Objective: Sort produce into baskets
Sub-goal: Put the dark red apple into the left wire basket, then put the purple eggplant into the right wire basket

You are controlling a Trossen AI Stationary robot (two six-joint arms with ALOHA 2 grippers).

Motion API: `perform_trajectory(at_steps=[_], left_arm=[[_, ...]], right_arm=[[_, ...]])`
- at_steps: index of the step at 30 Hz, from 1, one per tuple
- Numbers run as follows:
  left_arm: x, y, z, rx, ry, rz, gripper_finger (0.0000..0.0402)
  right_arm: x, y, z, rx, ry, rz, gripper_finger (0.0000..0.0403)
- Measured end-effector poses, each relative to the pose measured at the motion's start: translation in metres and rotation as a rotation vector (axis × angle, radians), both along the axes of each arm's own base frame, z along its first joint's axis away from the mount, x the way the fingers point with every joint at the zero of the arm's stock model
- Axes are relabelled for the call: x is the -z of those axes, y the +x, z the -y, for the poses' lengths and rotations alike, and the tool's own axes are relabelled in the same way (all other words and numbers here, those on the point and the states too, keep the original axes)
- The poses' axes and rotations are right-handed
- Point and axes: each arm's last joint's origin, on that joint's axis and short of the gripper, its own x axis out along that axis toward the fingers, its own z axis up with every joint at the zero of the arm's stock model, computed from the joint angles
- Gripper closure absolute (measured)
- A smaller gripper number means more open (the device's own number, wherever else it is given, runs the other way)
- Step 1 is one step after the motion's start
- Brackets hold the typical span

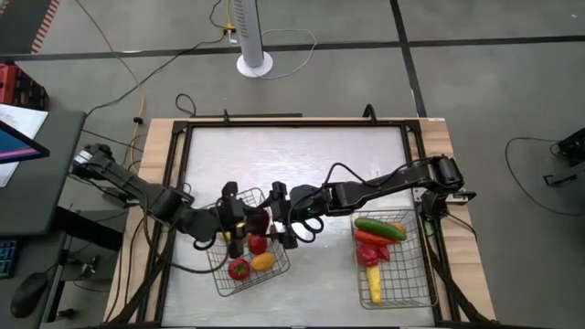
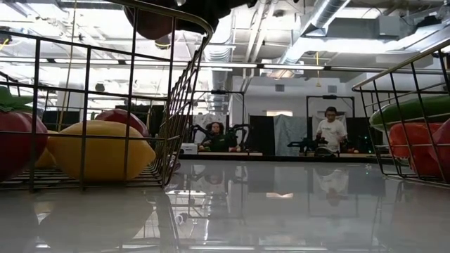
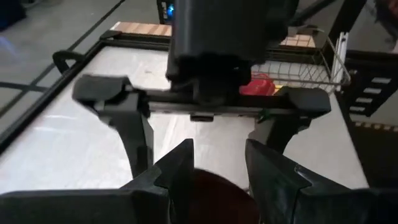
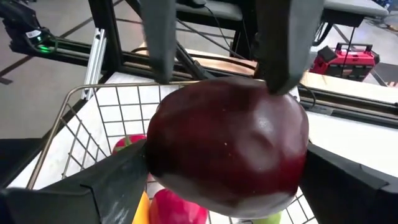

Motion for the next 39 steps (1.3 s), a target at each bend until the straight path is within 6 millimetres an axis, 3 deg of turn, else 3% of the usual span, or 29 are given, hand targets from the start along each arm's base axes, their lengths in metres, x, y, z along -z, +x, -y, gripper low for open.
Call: perform_trajectory(at_steps=[5, 12, 14, 19, 24, 28, 33, 39], left_arm=[[-0.002, 0.002, 0.0, -0.021, 0.018, -0.022, 0.0269], [0.036, -0.007, -0.001, -0.039, -0.162, -0.191, 0.0269], [0.042, -0.009, 0.001, -0.004, -0.209, -0.254, 0.0269], [0.028, -0.01, 0.011, 0.07, -0.284, -0.237, 0.0269], [0.013, -0.014, 0.019, 0.11, -0.249, -0.191, 0.0269], [0.012, -0.019, 0.025, 0.116, -0.207, -0.185, 0.0269], [0.018, -0.031, 0.029, 0.053, -0.112, -0.226, 0.0269], [0.019, -0.044, 0.041, 0.025, -0.026, -0.19, 0.0269]], right_arm=[[0.001, 0.0, 0.0, -0.001, -0.004, -0.007, 0.0004], [0.006, -0.002, -0.005, -0.06, 0.015, -0.041, 0.0004], [-0.002, 0.0, -0.008, -0.083, 0.025, 0.024, 0.0005], [-0.006, -0.001, -0.011, -0.121, 0.041, 0.045, 0.0006], [-0.007, -0.001, -0.01, -0.121, 0.041, 0.047, 0.0006], [-0.004, -0.011, -0.006, -0.106, -0.01, -0.07, 0.0006], [-0.002, -0.026, 0.009, 0.059, -0.102, -0.238, 0.0006], [0.038, -0.029, 0.022, 0.126, -0.127, -0.456, 0.0006]])
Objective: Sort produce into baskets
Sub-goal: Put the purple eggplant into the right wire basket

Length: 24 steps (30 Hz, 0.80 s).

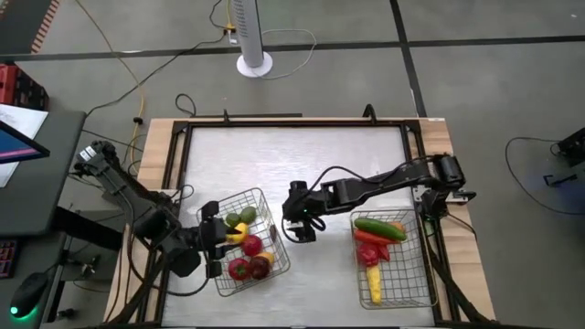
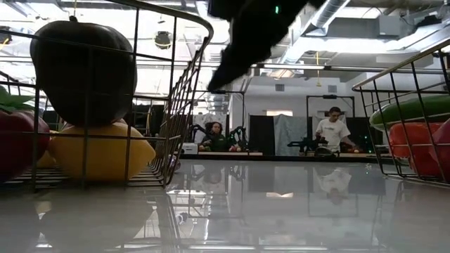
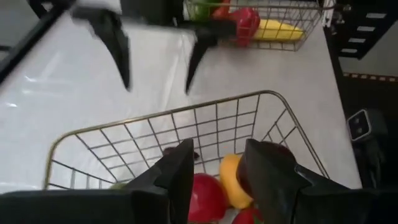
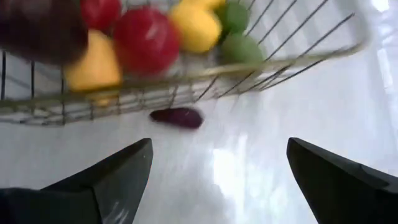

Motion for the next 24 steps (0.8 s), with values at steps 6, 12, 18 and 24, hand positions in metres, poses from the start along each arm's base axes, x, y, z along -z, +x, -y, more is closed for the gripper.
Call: perform_trajectory(at_steps=[6, 12, 18, 24], left_arm=[[-0.004, -0.008, 0.004, 0.018, 0.013, 0.029, 0.0269], [-0.015, -0.018, -0.001, 0.026, -0.029, 0.066, 0.0269], [-0.025, -0.026, -0.009, 0.027, -0.063, 0.102, 0.0269], [-0.03, -0.031, -0.013, 0.028, -0.083, 0.121, 0.0269]], right_arm=[[0.033, 0.012, 0.006, 0.007, 0.024, -0.015, 0.0019], [0.067, 0.028, -0.005, -0.079, -0.031, -0.011, 0.004], [0.083, 0.036, -0.008, -0.14, 0.042, 0.016, 0.005], [0.086, 0.043, -0.011, -0.151, 0.064, 0.074, 0.0053]])
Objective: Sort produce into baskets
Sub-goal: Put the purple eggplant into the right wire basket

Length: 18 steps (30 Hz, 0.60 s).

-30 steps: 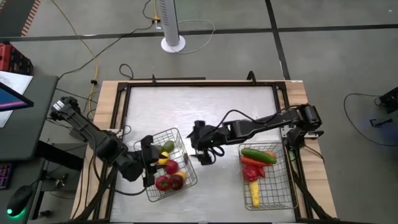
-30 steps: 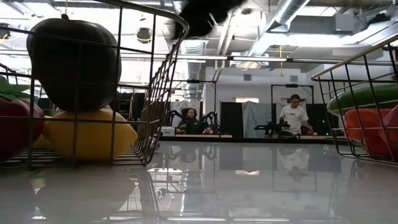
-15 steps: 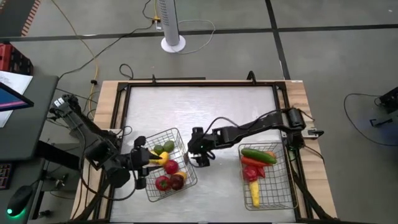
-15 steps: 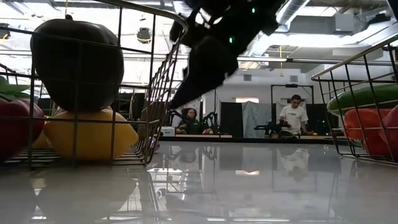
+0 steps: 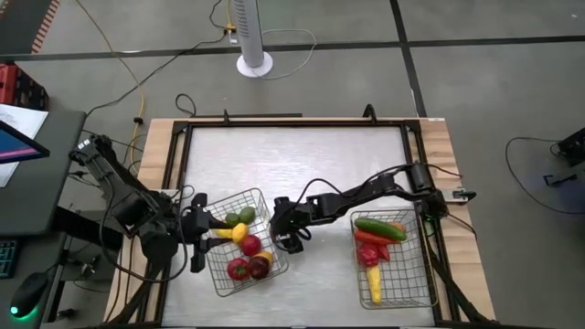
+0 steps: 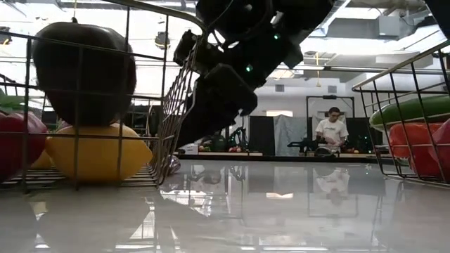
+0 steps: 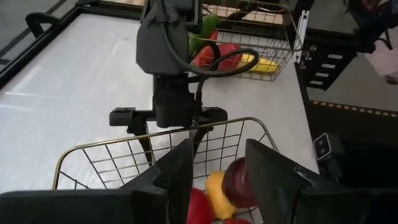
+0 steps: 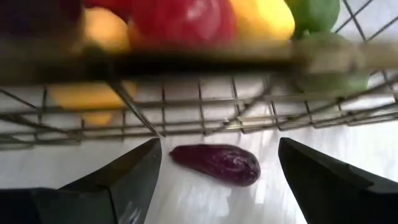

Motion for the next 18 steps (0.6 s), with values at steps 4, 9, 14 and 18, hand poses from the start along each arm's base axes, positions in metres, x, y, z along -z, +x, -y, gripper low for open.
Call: perform_trajectory(at_steps=[4, 9, 14, 18], left_arm=[[0.0, -0.001, 0.0, 0.008, -0.008, -0.003, 0.0269], [0.0, 0.0, 0.0, 0.012, -0.009, -0.006, 0.0269], [0.0, -0.001, 0.0, 0.012, -0.009, -0.006, 0.0269], [0.0, -0.001, 0.0, 0.012, -0.009, -0.006, 0.0269]], right_arm=[[0.006, 0.002, -0.001, -0.011, 0.007, 0.005, 0.0054], [0.015, 0.004, -0.002, -0.028, -0.007, -0.005, 0.0062], [0.022, 0.006, -0.001, -0.03, -0.005, -0.005, 0.0081], [0.023, 0.006, 0.004, -0.02, -0.006, -0.009, 0.01]])
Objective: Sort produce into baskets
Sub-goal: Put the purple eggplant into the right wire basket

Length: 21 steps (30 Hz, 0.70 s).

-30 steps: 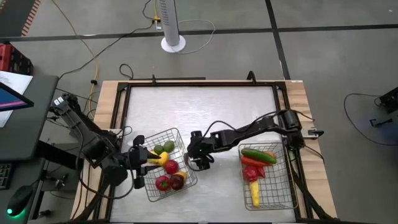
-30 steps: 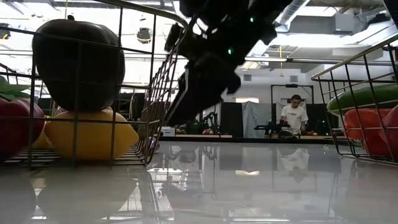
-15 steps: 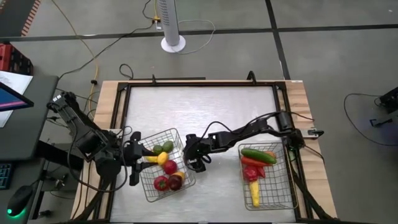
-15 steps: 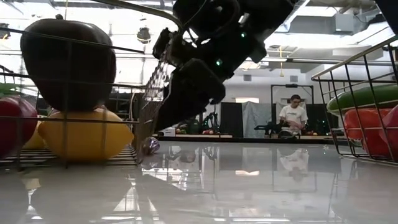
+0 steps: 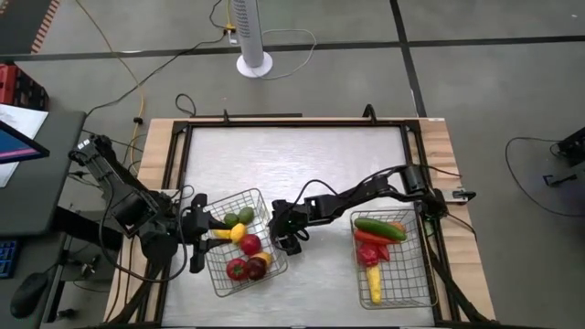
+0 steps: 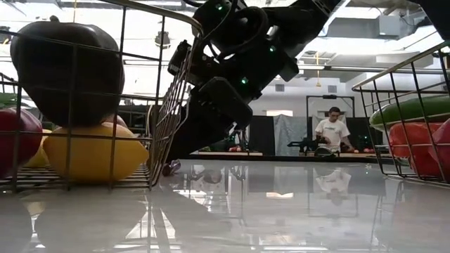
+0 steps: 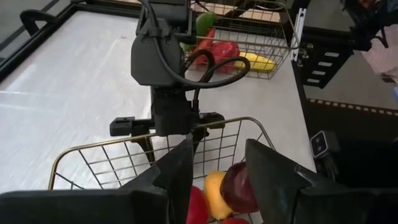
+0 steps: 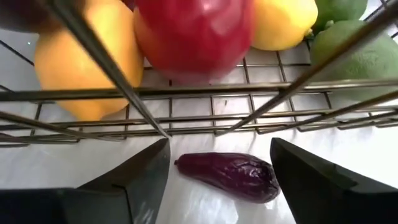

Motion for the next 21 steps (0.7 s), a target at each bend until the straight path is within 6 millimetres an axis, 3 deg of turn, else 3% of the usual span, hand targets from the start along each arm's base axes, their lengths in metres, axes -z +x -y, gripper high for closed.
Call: perform_trajectory(at_steps=[21], left_arm=[[0.0005, -0.0003, 0.0013, 0.036, -0.024, -0.022, 0.0269]], right_arm=[[-0.0076, 0.0039, 0.0066, 0.036, -0.035, -0.04, 0.0222]])
